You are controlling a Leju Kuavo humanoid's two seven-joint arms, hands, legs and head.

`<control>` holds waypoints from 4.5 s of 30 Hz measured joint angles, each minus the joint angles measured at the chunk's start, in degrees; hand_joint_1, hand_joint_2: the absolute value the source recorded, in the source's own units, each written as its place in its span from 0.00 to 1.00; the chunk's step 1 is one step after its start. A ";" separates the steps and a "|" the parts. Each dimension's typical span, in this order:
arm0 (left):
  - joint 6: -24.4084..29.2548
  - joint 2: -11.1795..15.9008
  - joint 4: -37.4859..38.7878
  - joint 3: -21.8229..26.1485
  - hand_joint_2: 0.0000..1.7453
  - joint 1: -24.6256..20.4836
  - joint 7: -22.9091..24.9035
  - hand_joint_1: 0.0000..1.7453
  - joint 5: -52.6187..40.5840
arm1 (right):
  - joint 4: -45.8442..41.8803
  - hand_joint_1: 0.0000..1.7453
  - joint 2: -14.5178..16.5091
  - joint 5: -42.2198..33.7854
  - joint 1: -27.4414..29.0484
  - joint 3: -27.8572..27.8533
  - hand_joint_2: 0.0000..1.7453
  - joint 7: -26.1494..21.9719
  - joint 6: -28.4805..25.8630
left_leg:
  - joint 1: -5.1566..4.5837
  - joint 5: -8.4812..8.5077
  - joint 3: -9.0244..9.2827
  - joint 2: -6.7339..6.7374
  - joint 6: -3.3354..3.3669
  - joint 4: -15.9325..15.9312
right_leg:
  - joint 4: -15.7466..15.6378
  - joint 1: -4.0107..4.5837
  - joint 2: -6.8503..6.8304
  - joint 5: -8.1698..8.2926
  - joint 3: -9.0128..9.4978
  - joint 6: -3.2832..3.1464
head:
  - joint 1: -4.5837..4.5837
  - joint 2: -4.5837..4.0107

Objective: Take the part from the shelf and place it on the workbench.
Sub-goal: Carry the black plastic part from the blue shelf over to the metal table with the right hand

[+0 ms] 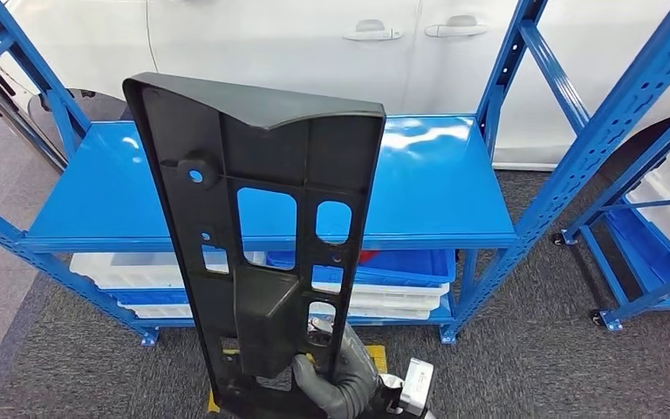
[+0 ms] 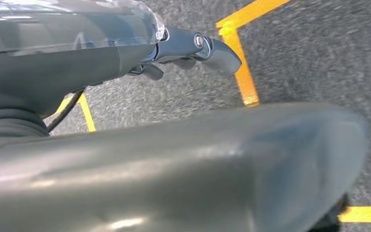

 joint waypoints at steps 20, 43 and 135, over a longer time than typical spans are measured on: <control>0.47 -0.04 0.02 0.42 0.00 -0.26 0.53 0.00 0.52 | 0.94 1.00 0.16 -1.71 -1.25 0.41 1.00 2.03 0.80 | -0.55 6.15 6.76 0.33 3.27 -10.32 | 14.27 -0.06 0.10 -3.60 -5.54 3.32 | 0.00 0.00; 0.83 -0.07 0.03 1.98 0.00 -0.03 -0.14 0.00 2.19 | 3.07 1.00 1.03 -2.54 -1.78 0.76 1.00 0.59 3.05 | -0.26 1.34 12.55 0.11 2.35 -10.38 | 1.90 0.06 -0.09 5.02 -6.50 2.77 | -0.06 0.01; 2.27 0.18 0.07 2.62 0.00 1.68 -1.72 0.00 1.81 | 5.50 1.00 1.35 -6.27 -0.81 0.63 1.00 0.84 5.13 | 0.65 2.38 9.56 -2.98 1.47 -9.05 | 2.42 0.27 6.77 1.50 -4.16 2.24 | -0.02 0.00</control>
